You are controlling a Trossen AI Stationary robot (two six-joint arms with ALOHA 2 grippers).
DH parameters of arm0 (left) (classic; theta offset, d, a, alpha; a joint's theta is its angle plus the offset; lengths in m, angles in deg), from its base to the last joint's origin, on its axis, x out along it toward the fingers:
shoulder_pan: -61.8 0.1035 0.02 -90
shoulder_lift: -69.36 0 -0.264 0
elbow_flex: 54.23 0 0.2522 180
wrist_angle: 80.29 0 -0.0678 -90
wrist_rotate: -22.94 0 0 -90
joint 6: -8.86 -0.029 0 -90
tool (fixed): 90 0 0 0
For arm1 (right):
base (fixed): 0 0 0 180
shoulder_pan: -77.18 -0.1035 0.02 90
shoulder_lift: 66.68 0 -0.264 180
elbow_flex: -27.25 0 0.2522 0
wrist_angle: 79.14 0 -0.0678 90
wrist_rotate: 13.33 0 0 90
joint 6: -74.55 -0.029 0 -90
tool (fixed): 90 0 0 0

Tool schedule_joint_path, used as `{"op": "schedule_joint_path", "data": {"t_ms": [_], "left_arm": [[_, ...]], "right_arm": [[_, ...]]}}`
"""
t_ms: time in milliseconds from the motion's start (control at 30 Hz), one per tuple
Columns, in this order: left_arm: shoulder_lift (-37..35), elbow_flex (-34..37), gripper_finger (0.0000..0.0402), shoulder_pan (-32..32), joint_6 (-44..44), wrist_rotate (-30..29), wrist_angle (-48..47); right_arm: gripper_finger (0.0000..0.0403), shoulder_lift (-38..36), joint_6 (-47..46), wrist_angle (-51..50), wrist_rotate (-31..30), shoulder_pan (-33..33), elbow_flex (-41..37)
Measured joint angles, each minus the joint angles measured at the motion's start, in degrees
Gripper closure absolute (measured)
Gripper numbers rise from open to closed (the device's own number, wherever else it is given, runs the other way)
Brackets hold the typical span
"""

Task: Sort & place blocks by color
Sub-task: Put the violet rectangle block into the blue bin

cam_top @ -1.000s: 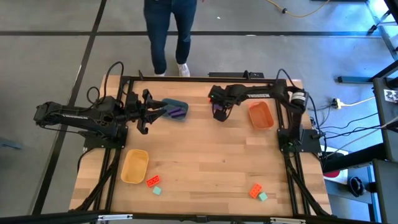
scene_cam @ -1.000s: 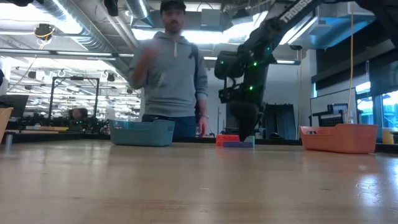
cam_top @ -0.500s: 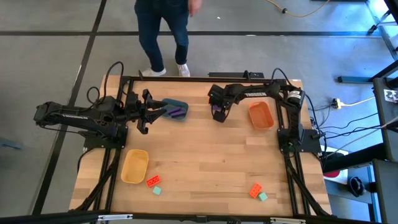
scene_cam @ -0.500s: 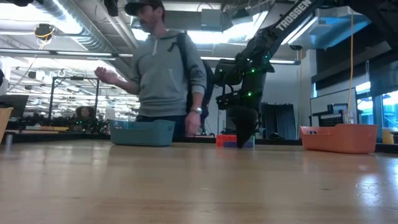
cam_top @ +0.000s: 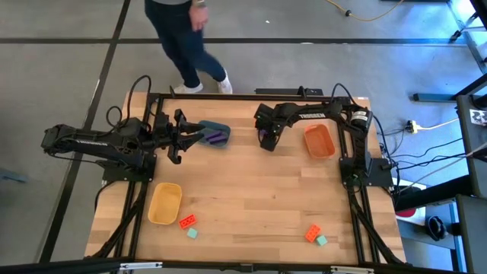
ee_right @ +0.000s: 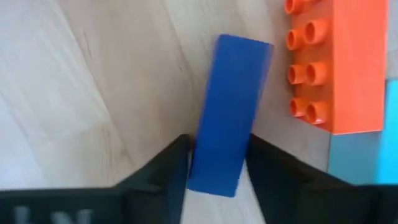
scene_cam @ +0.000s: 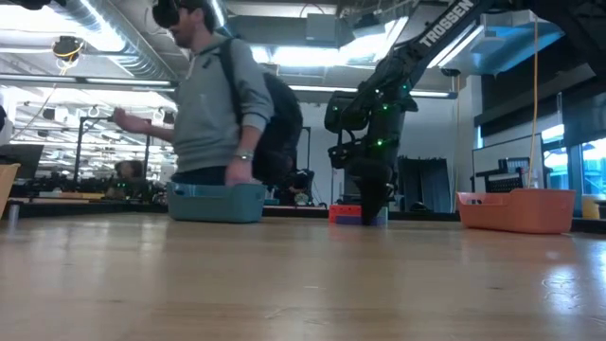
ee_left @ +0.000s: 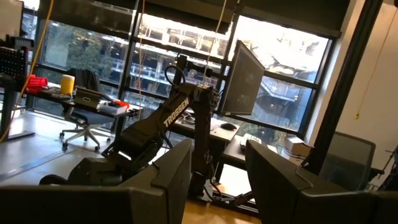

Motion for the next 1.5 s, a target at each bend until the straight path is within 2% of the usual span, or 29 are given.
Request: {"op": "schedule_joint_path", "data": {"t_ms": [100, 333, 467, 633, 800, 933, 1133, 1300, 1500], "left_arm": [[0.0, 0.0, 0.0257, 0.0, 0.0, 0.0, 0.0], [0.0, 0.0, 0.0257, 0.0, 0.0, 0.0, 0.0], [0.0, 0.0, 0.0257, 0.0, 0.0, 0.0, 0.0], [0.0, 0.0, 0.0257, 0.0, -0.1, 0.0, 0.0], [0.2, 0.0, 0.0257, 0.0, -0.1, 0.0, 0.0], [0.2, 0.0, 0.0257, 0.0, -0.1, 0.0, 0.0], [0.2, 0.0, 0.0257, 0.0, 0.0, 0.2, 0.0], [0.2, 0.0, 0.0257, 0.0, 1.5, 2.0, 0.0], [0.2, 0.0, 0.0257, 0.0, 1.5, 1.5, 0.0]], "right_arm": [[0.0297, 0.0, 0.0, -1.5, 0.1, -0.8, 0.0], [0.0296, -4.5, -0.1, -6.5, 4.3, -4.9, -3.3], [0.0296, -11.8, -3.4, -1.3, 5.5, -7.6, -12.8], [0.0296, -24.2, -15.0, 8.5, 5.8, -12.4, -25.9], [0.0296, -35.3, -26.0, 20.4, 3.5, -17.6, -32.8], [0.0296, -40.3, -31.4, 29.2, -0.9, -21.0, -33.4], [0.0296, -41.5, -31.7, 43.3, -4.5, -24.0, -31.3], [0.0296, -41.5, -31.4, 48.3, -5.4, -24.7, -30.0], [0.0296, -41.4, -30.1, 52.1, -5.5, -24.7, -29.9]]}}
